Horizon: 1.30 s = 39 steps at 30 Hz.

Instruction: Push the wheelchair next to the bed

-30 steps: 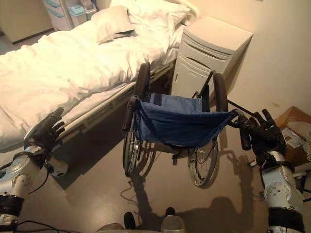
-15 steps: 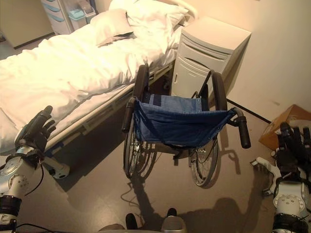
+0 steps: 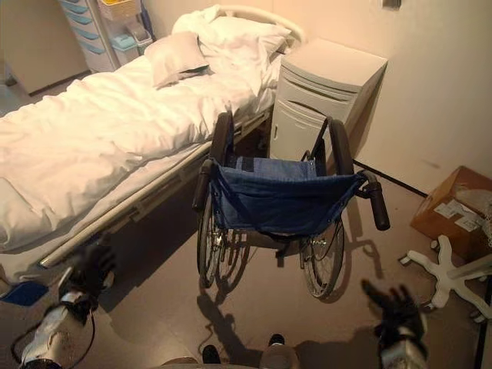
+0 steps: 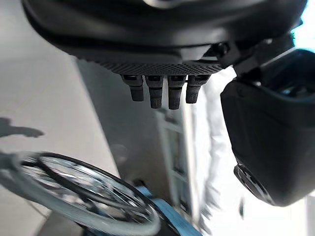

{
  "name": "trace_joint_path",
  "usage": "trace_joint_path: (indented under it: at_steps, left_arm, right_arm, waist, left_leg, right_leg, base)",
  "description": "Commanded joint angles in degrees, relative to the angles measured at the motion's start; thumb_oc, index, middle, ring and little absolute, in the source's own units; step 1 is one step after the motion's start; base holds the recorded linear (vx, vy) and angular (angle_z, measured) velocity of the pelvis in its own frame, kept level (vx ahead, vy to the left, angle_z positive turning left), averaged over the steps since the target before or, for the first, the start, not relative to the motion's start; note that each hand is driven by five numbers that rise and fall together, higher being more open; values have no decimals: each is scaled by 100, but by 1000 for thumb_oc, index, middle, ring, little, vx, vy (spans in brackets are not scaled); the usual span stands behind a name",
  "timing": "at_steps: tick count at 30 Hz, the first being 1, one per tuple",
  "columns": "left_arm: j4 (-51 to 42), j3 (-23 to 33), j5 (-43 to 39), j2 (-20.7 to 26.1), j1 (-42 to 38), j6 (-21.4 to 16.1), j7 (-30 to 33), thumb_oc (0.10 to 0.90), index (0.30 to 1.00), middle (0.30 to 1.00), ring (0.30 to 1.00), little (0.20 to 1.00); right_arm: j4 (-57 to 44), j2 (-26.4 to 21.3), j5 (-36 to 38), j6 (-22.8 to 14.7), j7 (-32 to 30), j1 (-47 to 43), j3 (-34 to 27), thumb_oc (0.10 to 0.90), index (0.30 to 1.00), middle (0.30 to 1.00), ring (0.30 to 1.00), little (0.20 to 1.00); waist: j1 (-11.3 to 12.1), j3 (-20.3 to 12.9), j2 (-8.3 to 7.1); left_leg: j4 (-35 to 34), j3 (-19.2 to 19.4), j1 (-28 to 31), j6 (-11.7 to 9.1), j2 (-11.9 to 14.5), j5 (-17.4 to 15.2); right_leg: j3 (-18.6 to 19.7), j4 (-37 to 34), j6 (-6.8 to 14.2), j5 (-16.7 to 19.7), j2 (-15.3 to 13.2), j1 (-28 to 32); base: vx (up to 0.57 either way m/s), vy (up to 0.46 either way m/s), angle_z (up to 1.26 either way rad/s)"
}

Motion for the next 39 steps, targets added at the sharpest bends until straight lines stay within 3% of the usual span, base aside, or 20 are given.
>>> trace_joint_path:
  at_steps: [1,5,8,10,14,17,21,25,31,39]
  left_arm:
    - [-107,39,399,191,-236,-1057,-212,800,900,900,900,900]
    - [465,-156,733,-9,-113,-1356,-239,800,900,900,900,900]
    - [822,-322,1027,-130,-61,-1604,-98,800,900,900,900,900]
    - [954,-391,1218,-207,-29,-1635,88,800,900,900,900,900]
    - [1159,-565,1556,-398,67,-1844,112,800,900,900,900,900]
    - [1318,-728,1672,-543,64,-1611,28,800,900,900,900,900]
    - [1754,-1031,1956,-766,37,-1377,-41,800,900,900,900,900]
    - [2210,-1264,2178,-966,-21,-1088,-287,800,900,900,900,900]
    - [2706,-1480,2146,-1077,-93,-740,-547,800,900,900,900,900]
    - [2711,-1755,2349,-1040,-223,-808,-655,800,900,900,900,900]
  right_arm:
    - [-39,-187,-796,-487,144,-373,223,800,900,900,900,900]
    - [387,-19,-1409,-533,473,-287,691,800,900,900,900,900]
    - [638,130,-1882,-539,652,-226,1063,800,900,900,900,900]
    - [596,172,-2275,-586,718,-148,1291,800,900,900,900,900]
    - [536,336,-2330,-449,793,-18,1608,800,900,900,900,900]
    - [638,415,-2468,-484,769,-47,1795,800,900,900,900,900]
    - [985,457,-2571,-337,763,-201,1955,800,900,900,900,900]
    - [1475,377,-2924,-39,896,-417,2172,800,900,900,900,900]
    - [1998,434,-3120,178,1022,-524,2309,800,900,900,900,900]
    - [2169,548,-3284,293,1089,-478,2434,800,900,900,900,900]
  waist:
    - [156,-288,80]
    - [173,-324,112]
    - [208,-380,89]
    - [199,-417,72]
    - [176,-414,41]
    - [188,-386,22]
    - [219,-340,-33]
    - [295,-377,-93]
    - [249,-541,-8]
    - [161,-691,39]
  left_leg:
    - [93,-180,58,-179,-99,-454]
    - [98,-378,-87,-208,68,-336]
    - [78,-527,-177,-331,200,-258]
    - [66,-621,-225,-432,315,-179]
    - [130,-597,-335,-728,618,31]
    - [267,-584,-440,-857,743,125]
    - [807,-852,-655,-869,590,-57]
    - [1216,-1025,-750,-779,231,-400]
    - [516,-929,-474,-771,282,-223]
    - [62,-840,-339,-723,248,-114]
  right_leg:
    - [331,769,235,653,-214,-456]
    - [678,785,139,250,-39,-141]
    - [724,307,49,-192,257,173]
    - [811,104,-59,-333,439,236]
    - [701,-208,-260,-518,666,404]
    - [609,-312,-351,-511,720,466]
    - [630,-473,-450,-428,686,517]
    - [590,-694,-432,-283,616,547]
    - [559,-884,-354,-172,718,510]
    - [609,-1012,-253,-49,778,471]
  base:
    - [-87,-214,36]
    - [-77,-211,43]
    - [-96,-317,33]
    - [-80,-309,2]
    - [-97,-287,15]
    - [-100,-198,9]
    - [-96,-65,10]
    - [-70,-6,11]
    - [-18,28,-1]
    - [4,42,-1]
